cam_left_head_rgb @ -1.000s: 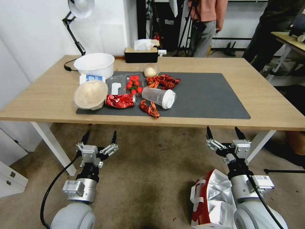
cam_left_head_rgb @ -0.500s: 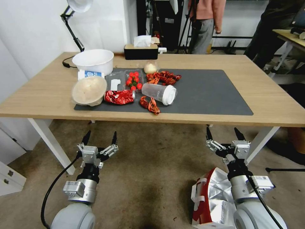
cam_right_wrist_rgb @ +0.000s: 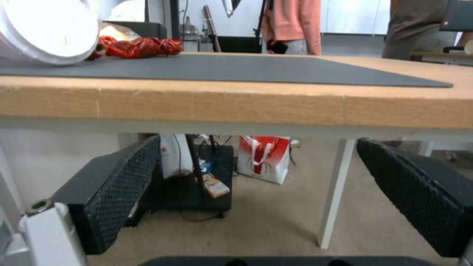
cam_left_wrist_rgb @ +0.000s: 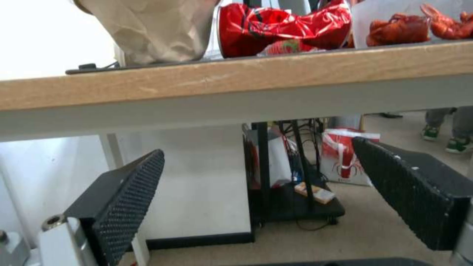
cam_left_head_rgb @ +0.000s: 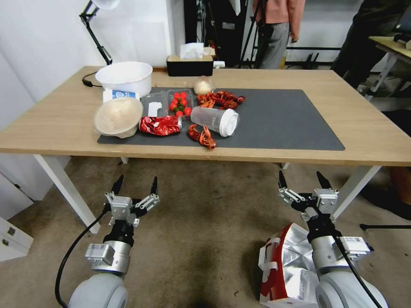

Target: Pick up the food delivery bag from the floor and place it on the table.

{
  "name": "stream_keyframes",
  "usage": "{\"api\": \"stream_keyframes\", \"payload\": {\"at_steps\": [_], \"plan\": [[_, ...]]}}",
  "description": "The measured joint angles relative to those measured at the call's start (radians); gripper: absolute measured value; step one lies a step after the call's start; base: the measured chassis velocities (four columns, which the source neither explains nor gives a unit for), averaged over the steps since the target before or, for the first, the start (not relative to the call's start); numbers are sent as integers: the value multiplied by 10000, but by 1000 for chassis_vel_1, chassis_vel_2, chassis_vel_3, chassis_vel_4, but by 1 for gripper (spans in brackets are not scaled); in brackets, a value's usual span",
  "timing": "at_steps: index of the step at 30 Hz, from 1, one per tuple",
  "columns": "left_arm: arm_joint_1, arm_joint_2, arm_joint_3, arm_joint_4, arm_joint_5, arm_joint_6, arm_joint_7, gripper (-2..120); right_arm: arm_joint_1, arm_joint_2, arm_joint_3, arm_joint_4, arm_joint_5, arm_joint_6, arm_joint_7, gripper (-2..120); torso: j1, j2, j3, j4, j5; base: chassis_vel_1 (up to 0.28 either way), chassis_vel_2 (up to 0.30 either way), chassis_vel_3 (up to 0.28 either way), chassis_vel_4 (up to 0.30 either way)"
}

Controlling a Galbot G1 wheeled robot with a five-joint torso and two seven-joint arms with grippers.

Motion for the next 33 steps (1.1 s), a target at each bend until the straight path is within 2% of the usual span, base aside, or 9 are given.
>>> {"api": "stream_keyframes", "payload": {"at_steps": [33], "plan": [[108,-71,10,-56,33,-89,28,96,3,97,-52,13,-98,44,30,100,-488,-1297,-805,0,-1,0,0,0,0]]}}
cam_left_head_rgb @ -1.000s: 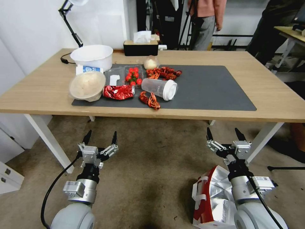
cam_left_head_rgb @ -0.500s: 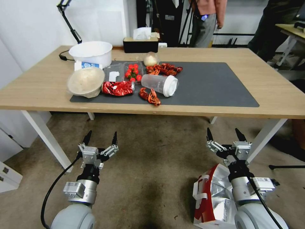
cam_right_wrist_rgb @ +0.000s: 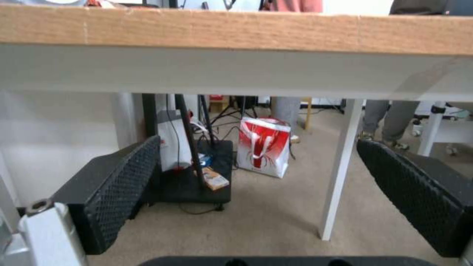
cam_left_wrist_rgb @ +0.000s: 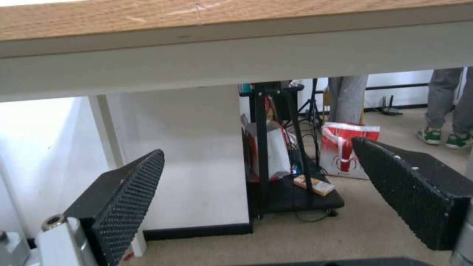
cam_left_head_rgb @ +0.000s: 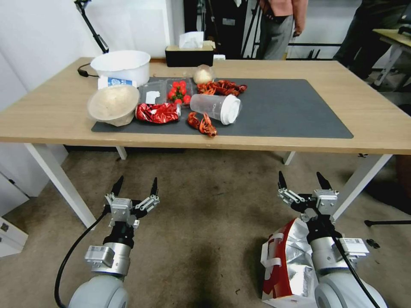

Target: Pick up the food delivery bag from the floor and place it on the table.

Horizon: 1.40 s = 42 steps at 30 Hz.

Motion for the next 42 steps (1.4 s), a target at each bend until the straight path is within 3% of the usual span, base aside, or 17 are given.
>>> {"api": "stream_keyframes", "payload": {"at_steps": [42], "plan": [[21,-25,109,53,-17,-121,177,97,108,35,179,-27,97,-23,17,100,-552,-1654,-1108,0,0,0,0,0,0]]}}
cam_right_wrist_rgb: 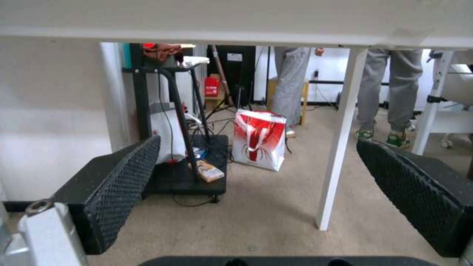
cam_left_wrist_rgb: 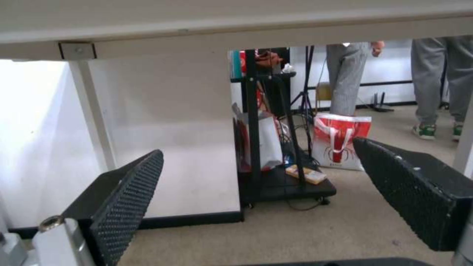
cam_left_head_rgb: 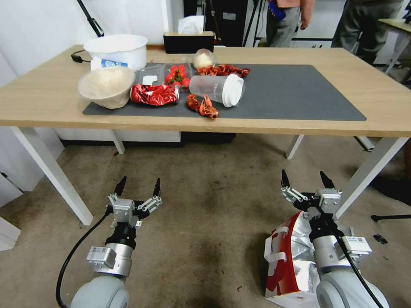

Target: Pick up the food delivery bag from the floor and place it on the table.

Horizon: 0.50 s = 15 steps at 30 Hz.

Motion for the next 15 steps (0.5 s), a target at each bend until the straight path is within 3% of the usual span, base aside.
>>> {"api": "stream_keyframes", "payload": {"at_steps": [15], "plan": [[3,-26,76,37,26,-33,8,97,25,11,-25,-70,-15,1,-5,100,-177,-633,-456,0,0,0,0,0,0]]}}
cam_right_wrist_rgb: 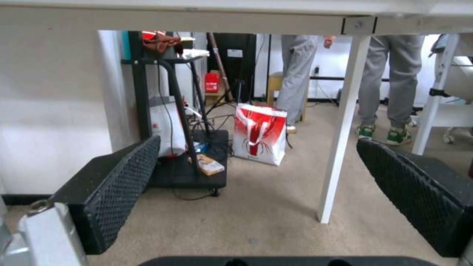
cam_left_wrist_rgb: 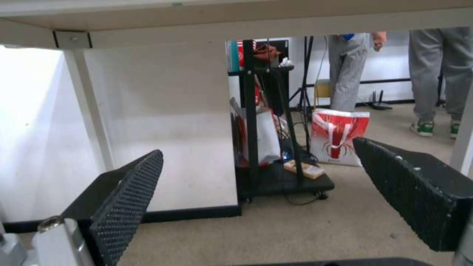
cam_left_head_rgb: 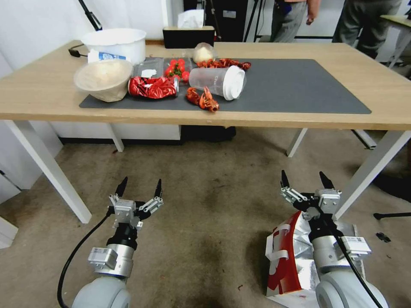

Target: Pick up the food delivery bag from the floor and place it on the table.

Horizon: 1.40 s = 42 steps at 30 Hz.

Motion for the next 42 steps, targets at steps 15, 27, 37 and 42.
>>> {"api": "stream_keyframes", "payload": {"at_steps": [15,27,37,42], "plan": [[-7,36,18,-14,0,8,25,97,-102,-172,98,79,29,-48,11,100,-137,-603,-461,0,1,0,0,0,0],[-68,80,-12,-14,-37,29,25,97,-129,-261,179,199,89,-132,45,100,-223,-1069,-845,-1,0,0,0,0,0],[-73,67,23,-5,-40,26,45,97,-165,-161,134,232,-6,-174,29,100,-295,-1472,-1175,0,0,0,0,0,0],[-72,73,19,-4,-41,16,44,97,-158,-170,140,236,-5,-182,26,100,-297,-1639,-1340,0,0,0,0,0,0]]}}
